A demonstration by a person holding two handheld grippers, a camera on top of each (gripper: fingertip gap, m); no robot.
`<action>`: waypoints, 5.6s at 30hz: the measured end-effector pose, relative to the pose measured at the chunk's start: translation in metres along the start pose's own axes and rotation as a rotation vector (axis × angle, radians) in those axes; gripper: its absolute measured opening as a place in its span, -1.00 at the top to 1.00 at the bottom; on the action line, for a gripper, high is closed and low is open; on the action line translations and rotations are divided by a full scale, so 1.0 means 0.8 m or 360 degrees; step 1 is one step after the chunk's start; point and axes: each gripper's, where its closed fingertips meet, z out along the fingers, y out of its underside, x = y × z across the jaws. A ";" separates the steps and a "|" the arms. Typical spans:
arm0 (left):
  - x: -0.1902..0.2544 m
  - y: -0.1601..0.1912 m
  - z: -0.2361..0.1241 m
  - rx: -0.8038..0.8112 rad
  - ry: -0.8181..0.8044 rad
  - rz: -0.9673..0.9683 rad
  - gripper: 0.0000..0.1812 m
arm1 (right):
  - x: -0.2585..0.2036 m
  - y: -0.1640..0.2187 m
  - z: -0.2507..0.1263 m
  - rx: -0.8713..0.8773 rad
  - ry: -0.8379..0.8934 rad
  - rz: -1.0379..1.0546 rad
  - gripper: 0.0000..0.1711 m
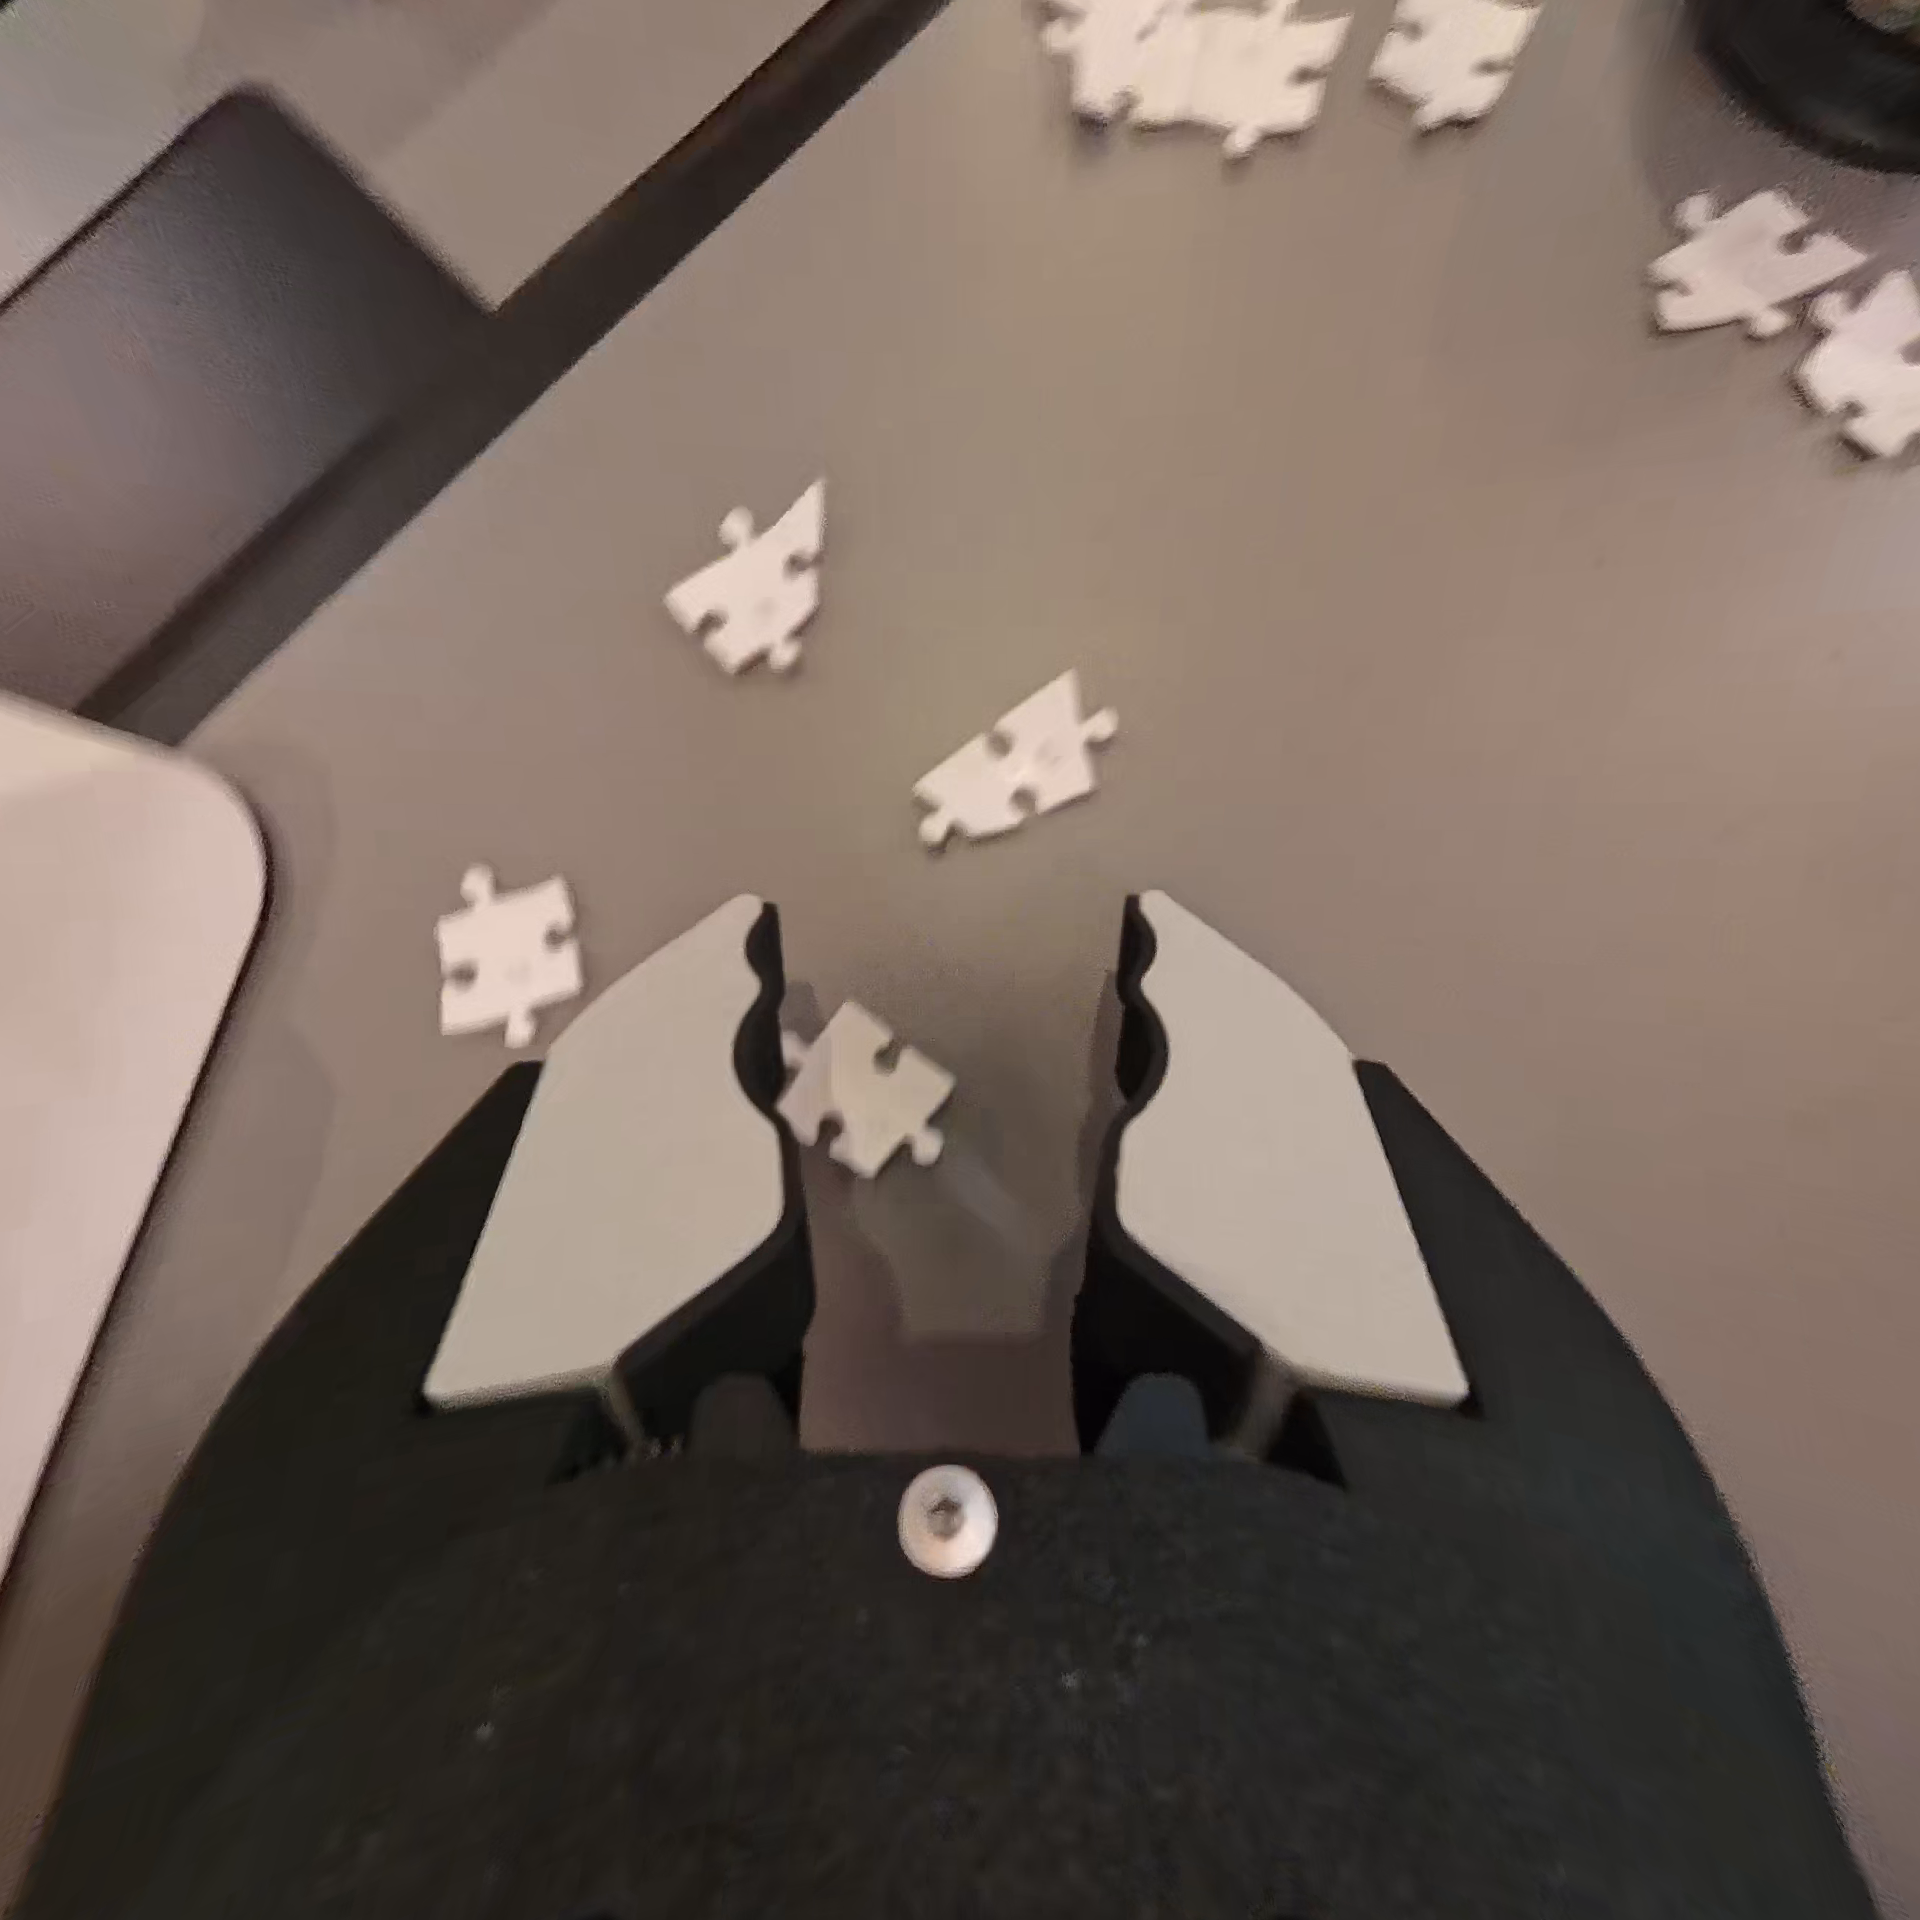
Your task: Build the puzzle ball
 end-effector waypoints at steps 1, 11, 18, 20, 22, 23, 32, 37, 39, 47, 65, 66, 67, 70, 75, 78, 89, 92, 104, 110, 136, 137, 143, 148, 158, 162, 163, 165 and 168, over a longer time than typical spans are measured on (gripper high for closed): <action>0.004 -0.006 0.008 -0.0013 0.0018 0.0063 0.29 | -0.001 0.000 0.000 -0.0004 -0.0001 -0.0008 0.29; 0.016 -0.014 0.046 -0.0150 0.0090 0.0078 0.78 | -0.009 0.000 0.000 -0.0006 -0.0036 0.0002 0.29; 0.099 -0.061 -0.014 0.0174 0.0143 0.0335 1.00 | -0.015 -0.034 -0.009 0.0147 -0.0138 0.0087 0.37; 0.115 -0.068 -0.032 0.0216 0.0044 0.0420 1.00 | -0.018 -0.047 -0.015 0.0214 -0.0203 0.0190 0.38; 0.120 -0.063 -0.047 0.0224 -0.0053 0.0421 1.00 | -0.019 -0.045 -0.021 0.0236 -0.0203 0.0246 0.39; 0.125 -0.053 -0.053 0.0192 -0.0049 0.0393 1.00 | -0.020 -0.041 -0.024 0.0235 -0.0193 0.0257 0.39; 0.273 0.032 -0.097 0.0204 0.0408 0.0247 0.21 | -0.019 -0.034 -0.041 0.0200 -0.0058 0.0188 0.40; 0.306 0.051 -0.063 0.0072 0.0294 0.0491 0.19 | -0.028 -0.038 -0.041 0.0218 -0.0099 0.0198 0.41; 0.318 0.059 -0.049 -0.0055 0.0353 0.0487 0.17 | -0.032 -0.040 -0.040 0.0224 -0.0112 0.0188 0.42; 0.327 0.054 -0.028 -0.0107 0.0354 0.0458 0.49 | -0.040 -0.034 -0.033 0.0169 -0.0118 0.0145 0.42; 0.437 -0.010 -0.116 0.0297 0.0311 0.1260 0.49 | -0.110 -0.023 -0.019 -0.0131 -0.1137 0.0688 0.69; 0.442 -0.010 -0.117 0.0293 0.0307 0.1289 0.49 | -0.117 -0.022 -0.023 -0.0151 -0.1188 0.0673 0.74; 0.446 -0.009 -0.117 0.0283 0.0307 0.1317 0.49 | -0.121 -0.021 -0.025 -0.0160 -0.1213 0.0661 0.80; 0.451 -0.010 -0.118 0.0298 0.0250 0.1338 0.49 | -0.116 -0.014 -0.024 -0.0213 -0.1166 0.0639 0.97; 0.422 -0.025 -0.130 0.0514 0.0125 0.0754 0.60 | -0.100 -0.038 -0.029 0.0017 -0.1095 0.0656 0.98; 0.441 -0.013 -0.132 0.0639 0.0465 0.0251 0.43 | -0.111 -0.054 -0.035 0.0134 -0.1100 0.0583 0.98; 0.462 -0.010 -0.152 0.0763 0.0984 -0.0227 0.98 | -0.146 -0.051 -0.045 0.0141 -0.1071 0.0308 0.95; 0.457 -0.003 -0.146 0.0711 0.0930 -0.0175 0.98 | -0.141 -0.048 -0.045 0.0108 -0.1027 0.0229 0.92; 0.458 -0.002 -0.154 0.0716 0.1219 -0.0357 0.98 | -0.149 -0.056 -0.046 0.0152 -0.0995 0.0200 0.77; 0.458 0.003 -0.143 0.0660 0.1180 -0.0343 0.95 | -0.138 -0.043 -0.036 0.0014 -0.0799 -0.0061 0.98; 0.442 -0.004 -0.145 0.0757 0.0922 -0.0238 0.98 | -0.127 -0.061 -0.044 -0.0705 -0.0714 -0.1008 0.86; 0.442 -0.003 -0.145 0.0756 0.0921 -0.0238 0.98 | -0.125 -0.058 -0.042 -0.0724 -0.0702 -0.1024 0.87; 0.441 -0.004 -0.145 0.0761 0.0903 -0.0225 0.98 | -0.123 -0.048 -0.037 -0.0780 -0.0709 -0.1042 0.94; 0.440 -0.004 -0.144 0.0752 0.0894 -0.0225 0.98 | -0.123 -0.049 -0.038 -0.0769 -0.0694 -0.1079 0.97; 0.441 -0.003 -0.144 0.0759 0.0938 -0.0247 0.98 | -0.125 -0.052 -0.039 -0.0797 -0.0690 -0.1072 0.98; 0.429 -0.016 -0.158 0.0829 0.0986 -0.0344 0.67 | -0.097 -0.081 -0.060 -0.0765 -0.0571 -0.1036 0.98; 0.418 -0.023 -0.162 0.0844 0.0956 -0.0351 0.59 | -0.078 -0.098 -0.072 -0.0743 -0.0480 -0.1057 0.98; 0.389 -0.043 -0.169 0.0864 0.0856 -0.0310 0.58 | -0.034 -0.142 -0.096 -0.0692 -0.0268 -0.1090 0.98; 0.326 -0.080 -0.152 0.0695 0.0548 -0.0179 0.55 | 0.033 -0.201 -0.120 -0.0710 0.0017 -0.1146 0.98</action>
